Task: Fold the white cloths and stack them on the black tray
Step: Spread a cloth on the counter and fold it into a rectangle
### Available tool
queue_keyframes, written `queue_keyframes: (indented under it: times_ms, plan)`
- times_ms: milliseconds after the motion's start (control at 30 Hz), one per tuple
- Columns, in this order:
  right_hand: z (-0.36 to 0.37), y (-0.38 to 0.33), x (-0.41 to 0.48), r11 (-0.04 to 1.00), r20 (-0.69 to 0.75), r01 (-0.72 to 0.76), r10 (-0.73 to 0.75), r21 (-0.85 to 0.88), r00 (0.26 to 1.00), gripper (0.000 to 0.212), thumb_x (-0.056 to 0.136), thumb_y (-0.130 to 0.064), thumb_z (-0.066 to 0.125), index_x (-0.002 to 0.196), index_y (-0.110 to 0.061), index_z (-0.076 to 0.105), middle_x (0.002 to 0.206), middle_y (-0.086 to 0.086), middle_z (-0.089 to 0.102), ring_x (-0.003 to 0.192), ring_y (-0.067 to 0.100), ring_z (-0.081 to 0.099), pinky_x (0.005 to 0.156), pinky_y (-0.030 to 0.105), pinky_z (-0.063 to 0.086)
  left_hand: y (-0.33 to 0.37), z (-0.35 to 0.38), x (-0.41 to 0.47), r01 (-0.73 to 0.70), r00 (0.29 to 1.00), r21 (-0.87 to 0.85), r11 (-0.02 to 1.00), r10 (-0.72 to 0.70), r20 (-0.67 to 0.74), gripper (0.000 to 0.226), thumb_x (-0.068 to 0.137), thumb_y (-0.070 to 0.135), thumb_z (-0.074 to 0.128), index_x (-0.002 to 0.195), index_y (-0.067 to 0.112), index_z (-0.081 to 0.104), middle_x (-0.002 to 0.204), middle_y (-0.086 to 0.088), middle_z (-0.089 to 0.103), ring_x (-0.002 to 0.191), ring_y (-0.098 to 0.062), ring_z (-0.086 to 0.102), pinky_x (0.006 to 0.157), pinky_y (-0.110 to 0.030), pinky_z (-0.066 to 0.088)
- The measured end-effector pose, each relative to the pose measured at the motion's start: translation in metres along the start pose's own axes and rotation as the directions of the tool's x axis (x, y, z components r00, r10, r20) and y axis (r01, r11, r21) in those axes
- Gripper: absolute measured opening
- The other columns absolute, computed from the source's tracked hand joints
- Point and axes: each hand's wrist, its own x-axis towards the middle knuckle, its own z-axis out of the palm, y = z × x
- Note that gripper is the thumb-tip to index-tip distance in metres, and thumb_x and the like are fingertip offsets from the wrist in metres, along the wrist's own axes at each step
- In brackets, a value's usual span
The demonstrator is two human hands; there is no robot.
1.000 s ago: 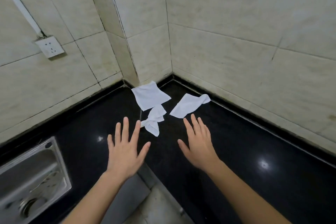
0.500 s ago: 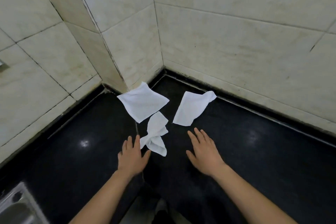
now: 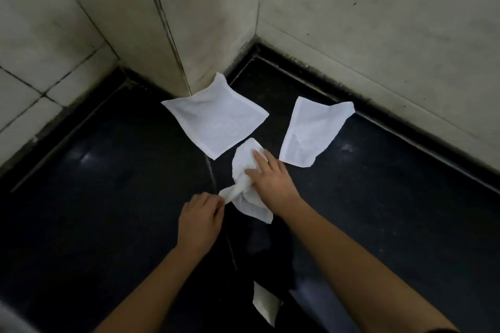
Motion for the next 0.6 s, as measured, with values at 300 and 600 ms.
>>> queue_keyframes:
  times_ms: [300,600]
  plan:
    - [-0.042,0.023,-0.046,0.978,-0.342,-0.035,0.105,0.204,0.934,0.033,0.097,-0.032,0.042,0.105,-0.016,0.069,0.104,0.001,0.066,0.101,0.024,0.062,0.095,0.039,0.048,0.026,-0.042,0.039,-0.068,0.991,-0.203,0.977,0.043,-0.124,0.013,0.099,0.021,0.047,0.094,0.016,0.058,0.089,0.005,0.061,0.079,-0.016,0.054,0.073,-0.031,0.041]
    - [-0.093,0.112,-0.161,0.907,-0.453,-0.132,0.321,0.400,0.832,0.027,0.097,-0.035,0.047,0.117,-0.025,0.063,0.105,-0.007,0.062,0.091,0.014,0.061,0.069,0.029,0.047,0.124,-0.074,0.072,-0.378,0.921,-0.153,0.913,0.353,-0.166,0.018,0.094,0.020,0.065,0.109,0.011,0.071,0.093,0.000,0.067,0.088,-0.015,0.060,0.078,-0.025,0.046]
